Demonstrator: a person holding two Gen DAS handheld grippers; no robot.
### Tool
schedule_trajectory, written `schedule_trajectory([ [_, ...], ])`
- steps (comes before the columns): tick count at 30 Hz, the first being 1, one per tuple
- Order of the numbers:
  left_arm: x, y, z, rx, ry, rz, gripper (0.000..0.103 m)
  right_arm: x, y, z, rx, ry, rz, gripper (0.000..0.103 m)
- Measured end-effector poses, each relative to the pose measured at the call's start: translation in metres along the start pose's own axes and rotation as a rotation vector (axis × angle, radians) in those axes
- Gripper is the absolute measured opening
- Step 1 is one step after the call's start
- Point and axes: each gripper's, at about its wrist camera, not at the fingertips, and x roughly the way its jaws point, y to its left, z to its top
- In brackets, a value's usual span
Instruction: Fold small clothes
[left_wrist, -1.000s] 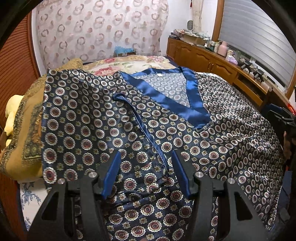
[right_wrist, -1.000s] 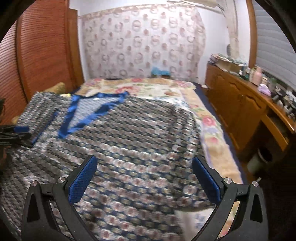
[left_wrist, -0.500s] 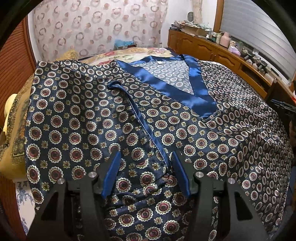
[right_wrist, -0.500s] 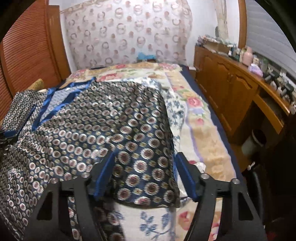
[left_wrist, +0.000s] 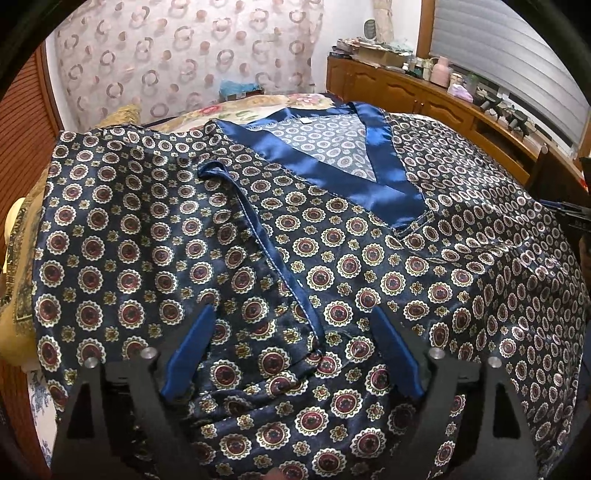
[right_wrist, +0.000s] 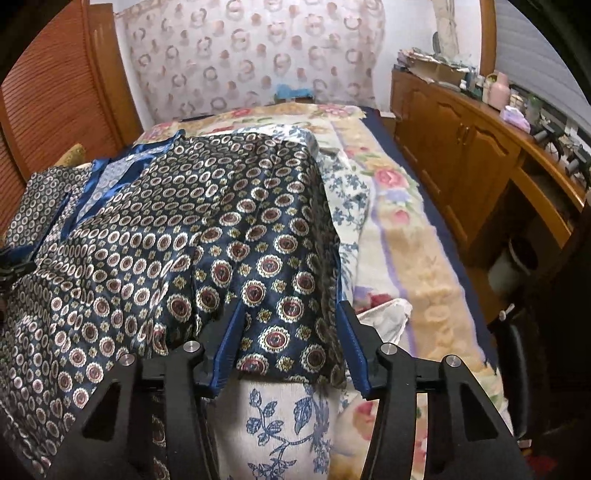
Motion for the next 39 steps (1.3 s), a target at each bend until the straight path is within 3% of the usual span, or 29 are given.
schedule_trajectory([
  [9,0.005,-0.002,0.001,0.004,0.019,0.008,0.102,-0.003,0.008,-0.004,-0.022,0.009,0.008,0.048],
  [13,0.005,-0.002,-0.001,0.003,0.021,0.006,0.103,-0.005,0.016,-0.005,-0.054,0.004,-0.022,0.036],
  [16,0.005,-0.002,-0.001,0.003,0.020,0.007,0.103,-0.007,0.026,-0.004,-0.122,0.000,-0.093,0.007],
  [20,0.005,-0.002,-0.001,0.003,0.021,0.007,0.103,-0.006,0.034,-0.004,-0.157,0.001,-0.098,0.003],
  [25,0.005,-0.002,-0.001,0.003,0.021,0.007,0.103,-0.017,0.038,0.004,-0.140,-0.062,-0.060,0.002],
  [33,0.004,-0.001,-0.002,-0.005,0.020,0.014,0.103,-0.034,0.082,0.022,-0.167,-0.143,0.099,0.001],
  [39,-0.005,0.004,-0.003,-0.029,-0.015,0.022,0.103,-0.015,0.126,0.011,-0.236,-0.095,0.175,0.001],
])
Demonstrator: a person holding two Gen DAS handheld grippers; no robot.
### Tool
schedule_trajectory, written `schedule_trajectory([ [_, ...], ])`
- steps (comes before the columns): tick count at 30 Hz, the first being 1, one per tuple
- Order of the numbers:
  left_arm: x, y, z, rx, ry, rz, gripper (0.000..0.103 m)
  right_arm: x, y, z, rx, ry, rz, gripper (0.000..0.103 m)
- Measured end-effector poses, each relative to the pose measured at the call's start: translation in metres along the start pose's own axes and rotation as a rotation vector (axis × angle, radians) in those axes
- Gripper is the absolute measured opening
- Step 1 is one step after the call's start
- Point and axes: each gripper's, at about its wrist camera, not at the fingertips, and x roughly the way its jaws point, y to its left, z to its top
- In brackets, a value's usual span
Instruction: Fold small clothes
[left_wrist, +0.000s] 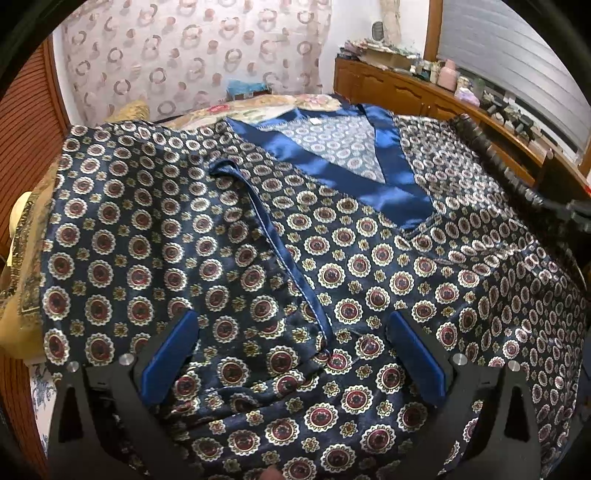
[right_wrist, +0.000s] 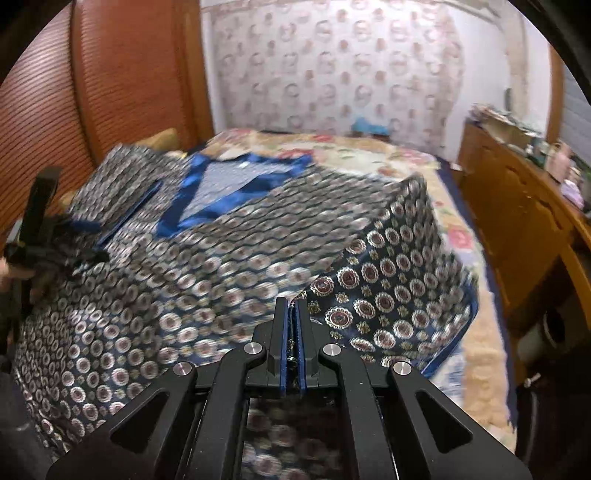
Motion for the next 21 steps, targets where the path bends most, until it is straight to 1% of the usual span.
schedule_trajectory([
  [6,-0.021,-0.003,-0.001,0.010,-0.094,0.044,0.103,0.020,0.016,-0.012,-0.013,0.061,0.017,0.002],
  [10,-0.038,-0.001,0.002,-0.023,-0.146,0.032,0.103,0.019,0.013,-0.014,0.000,0.065,0.005,0.004],
  [12,-0.046,-0.002,0.003,-0.034,-0.166,0.023,0.103,0.016,0.012,-0.014,0.005,0.060,-0.005,0.009],
  [14,-0.054,-0.004,0.003,-0.037,-0.185,0.005,0.103,0.012,0.011,-0.013,0.014,0.048,-0.019,0.024],
  [15,-0.057,-0.005,0.003,-0.037,-0.193,0.001,0.103,0.008,0.010,-0.012,0.018,0.039,-0.021,0.029],
  [16,-0.061,-0.007,0.003,-0.034,-0.201,0.000,0.103,0.005,0.010,-0.010,0.023,0.029,-0.027,0.041],
  [17,-0.063,-0.008,0.004,-0.032,-0.207,0.000,0.103,0.001,0.009,-0.008,0.027,0.019,-0.036,0.049],
  [21,-0.072,-0.013,0.006,-0.018,-0.230,-0.001,0.103,-0.016,-0.003,-0.003,0.044,-0.024,-0.074,0.050],
])
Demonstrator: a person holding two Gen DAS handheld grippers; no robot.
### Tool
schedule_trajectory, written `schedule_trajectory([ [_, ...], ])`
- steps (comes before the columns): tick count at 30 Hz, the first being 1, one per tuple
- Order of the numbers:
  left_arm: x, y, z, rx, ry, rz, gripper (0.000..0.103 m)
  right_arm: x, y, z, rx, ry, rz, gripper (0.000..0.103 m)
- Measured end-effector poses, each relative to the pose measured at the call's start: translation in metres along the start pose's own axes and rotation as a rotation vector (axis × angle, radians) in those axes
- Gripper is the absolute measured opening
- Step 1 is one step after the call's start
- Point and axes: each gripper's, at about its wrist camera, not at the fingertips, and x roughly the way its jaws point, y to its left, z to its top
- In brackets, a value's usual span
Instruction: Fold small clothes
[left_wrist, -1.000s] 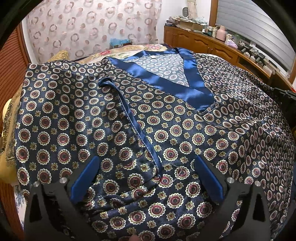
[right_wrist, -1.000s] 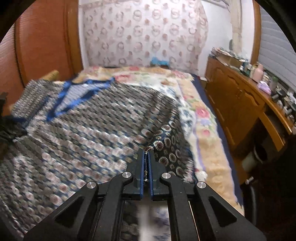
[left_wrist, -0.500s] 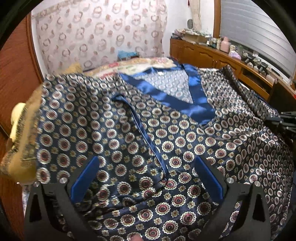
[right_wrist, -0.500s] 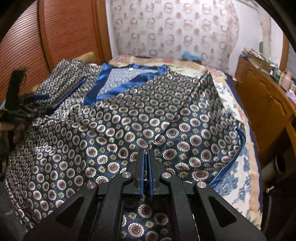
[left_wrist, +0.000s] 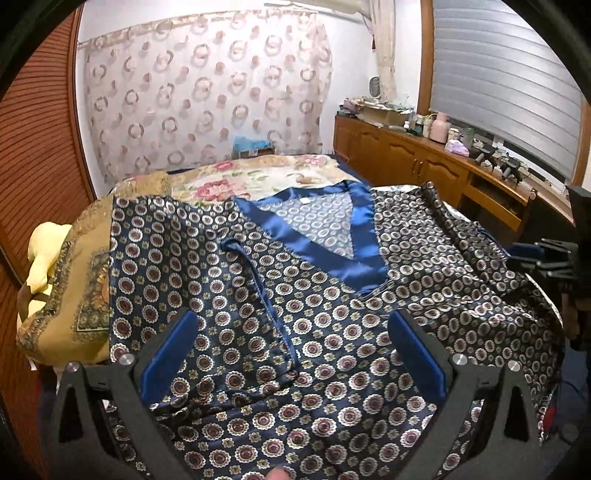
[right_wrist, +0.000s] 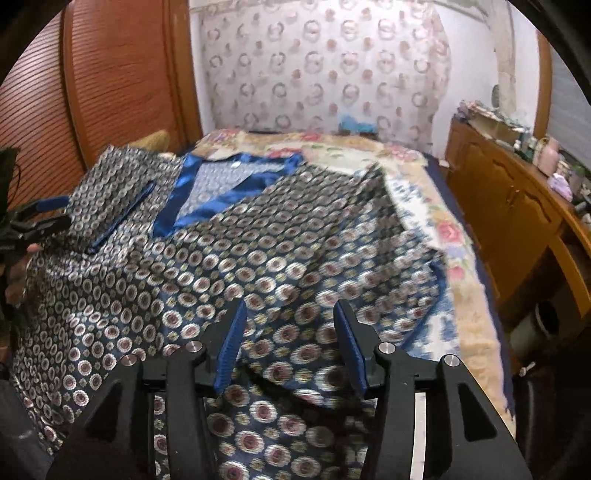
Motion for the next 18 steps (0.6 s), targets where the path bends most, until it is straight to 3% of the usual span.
schedule_trajectory([
  [7,-0.001,-0.010,-0.001,0.003,-0.002,-0.016,0.103,0.001,-0.043,-0.001,0.058,0.015,-0.112,0.051],
  [13,0.004,-0.014,-0.005,0.006,0.015,-0.017,0.103,0.026,-0.076,-0.014,0.138,0.097,-0.128,0.051],
  [18,0.006,-0.015,-0.007,0.004,0.019,-0.016,0.103,0.031,-0.080,-0.014,0.145,0.122,-0.104,0.051],
])
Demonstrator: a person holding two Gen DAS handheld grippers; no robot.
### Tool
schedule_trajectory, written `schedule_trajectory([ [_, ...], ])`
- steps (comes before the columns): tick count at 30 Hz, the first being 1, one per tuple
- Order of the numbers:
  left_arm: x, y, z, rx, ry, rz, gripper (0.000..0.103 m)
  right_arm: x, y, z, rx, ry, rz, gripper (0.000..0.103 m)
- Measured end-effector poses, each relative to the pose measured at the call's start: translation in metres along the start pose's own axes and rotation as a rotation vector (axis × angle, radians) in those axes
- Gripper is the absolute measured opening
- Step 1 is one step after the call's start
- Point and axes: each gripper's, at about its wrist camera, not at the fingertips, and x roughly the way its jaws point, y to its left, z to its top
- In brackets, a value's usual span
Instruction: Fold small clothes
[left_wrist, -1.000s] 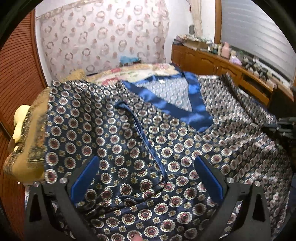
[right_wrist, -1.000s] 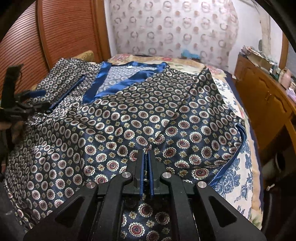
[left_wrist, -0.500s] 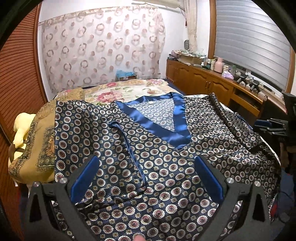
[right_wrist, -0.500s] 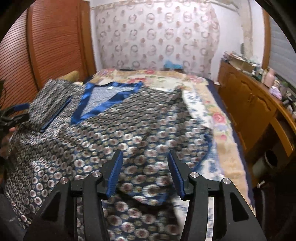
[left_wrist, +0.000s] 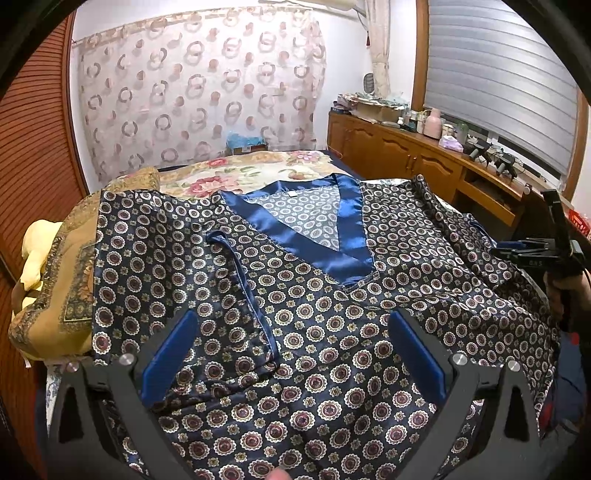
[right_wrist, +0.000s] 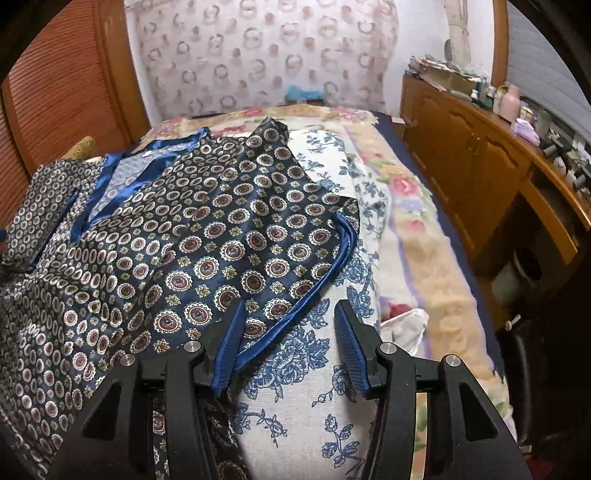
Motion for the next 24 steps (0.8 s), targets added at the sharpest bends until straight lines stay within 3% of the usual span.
schedule_trajectory([
  [9,0.000,-0.001,-0.002,0.002,0.002,0.002,0.103,0.005,0.012,0.001,-0.067,0.011,-0.010,0.051],
  [12,-0.001,-0.001,-0.003,0.000,-0.003,0.009,0.103,0.007,0.014,0.002,-0.080,0.010,0.011,0.040],
  [15,-0.003,0.002,-0.003,-0.009,-0.011,0.024,0.103,0.006,0.015,0.003,-0.076,0.009,0.048,0.009],
  [24,-0.005,0.007,-0.006,-0.030,-0.016,0.027,0.103,-0.009,0.021,0.013,-0.074,-0.066,0.061,0.002],
])
